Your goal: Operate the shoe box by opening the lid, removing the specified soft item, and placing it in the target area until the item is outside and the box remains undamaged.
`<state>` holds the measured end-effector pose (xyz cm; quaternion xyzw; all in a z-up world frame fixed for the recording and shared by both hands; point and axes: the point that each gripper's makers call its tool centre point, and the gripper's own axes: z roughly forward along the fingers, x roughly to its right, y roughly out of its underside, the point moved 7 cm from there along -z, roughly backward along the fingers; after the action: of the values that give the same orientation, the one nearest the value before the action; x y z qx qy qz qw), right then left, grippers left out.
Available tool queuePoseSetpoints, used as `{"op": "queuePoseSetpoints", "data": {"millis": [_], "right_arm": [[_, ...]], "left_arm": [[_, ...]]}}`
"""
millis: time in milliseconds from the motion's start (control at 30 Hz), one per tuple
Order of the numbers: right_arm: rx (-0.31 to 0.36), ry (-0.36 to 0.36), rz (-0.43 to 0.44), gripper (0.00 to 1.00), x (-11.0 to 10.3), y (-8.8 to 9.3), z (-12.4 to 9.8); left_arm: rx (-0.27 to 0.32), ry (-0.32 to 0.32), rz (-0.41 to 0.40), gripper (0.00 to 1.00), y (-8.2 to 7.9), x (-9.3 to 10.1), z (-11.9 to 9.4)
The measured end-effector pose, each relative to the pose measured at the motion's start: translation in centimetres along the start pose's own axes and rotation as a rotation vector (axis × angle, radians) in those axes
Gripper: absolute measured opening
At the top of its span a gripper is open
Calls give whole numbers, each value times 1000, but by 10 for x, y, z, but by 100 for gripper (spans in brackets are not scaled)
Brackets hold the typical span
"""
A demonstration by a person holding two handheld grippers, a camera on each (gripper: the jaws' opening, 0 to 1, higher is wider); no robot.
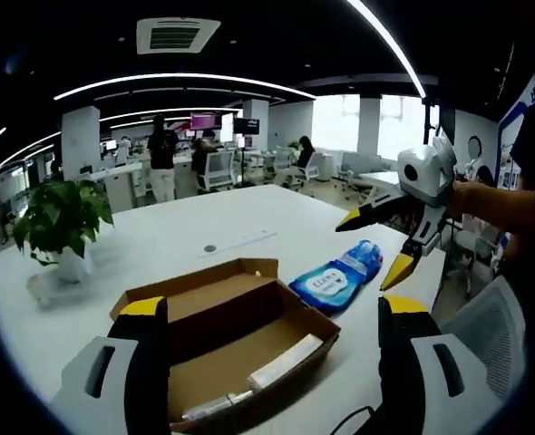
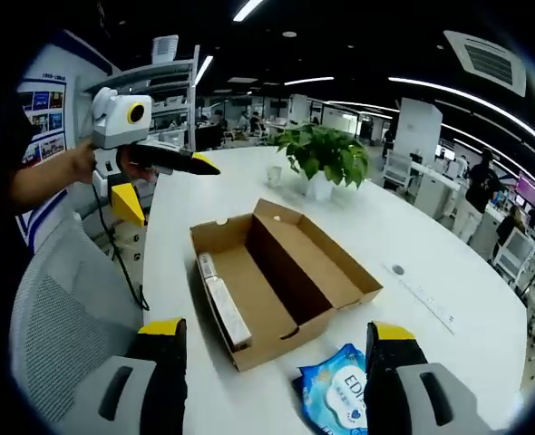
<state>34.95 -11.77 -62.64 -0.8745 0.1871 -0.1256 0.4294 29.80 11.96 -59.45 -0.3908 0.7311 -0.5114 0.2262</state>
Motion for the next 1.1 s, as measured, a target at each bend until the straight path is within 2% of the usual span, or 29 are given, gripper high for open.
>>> {"op": "queuePoseSetpoints", "data": {"millis": [233, 533, 867, 967, 1100], "right_arm": [[-31, -89, -48, 70, -4, 1, 21], [-90, -178, -124, 63, 1, 0, 57], [-144, -269, -204, 62, 0, -4, 93], [-161, -290, -219, 62, -2, -4, 103], [-189, -318, -264, 61, -4, 1, 113]], "left_arm": [[16, -18, -13, 100, 11, -1, -21], [41, -78, -48, 100, 27, -1, -39], [82, -119, -56, 100, 43, 2, -51], [76, -130, -44, 100, 49, 4, -51], [37, -145, -26, 100, 58, 5, -50]]}}
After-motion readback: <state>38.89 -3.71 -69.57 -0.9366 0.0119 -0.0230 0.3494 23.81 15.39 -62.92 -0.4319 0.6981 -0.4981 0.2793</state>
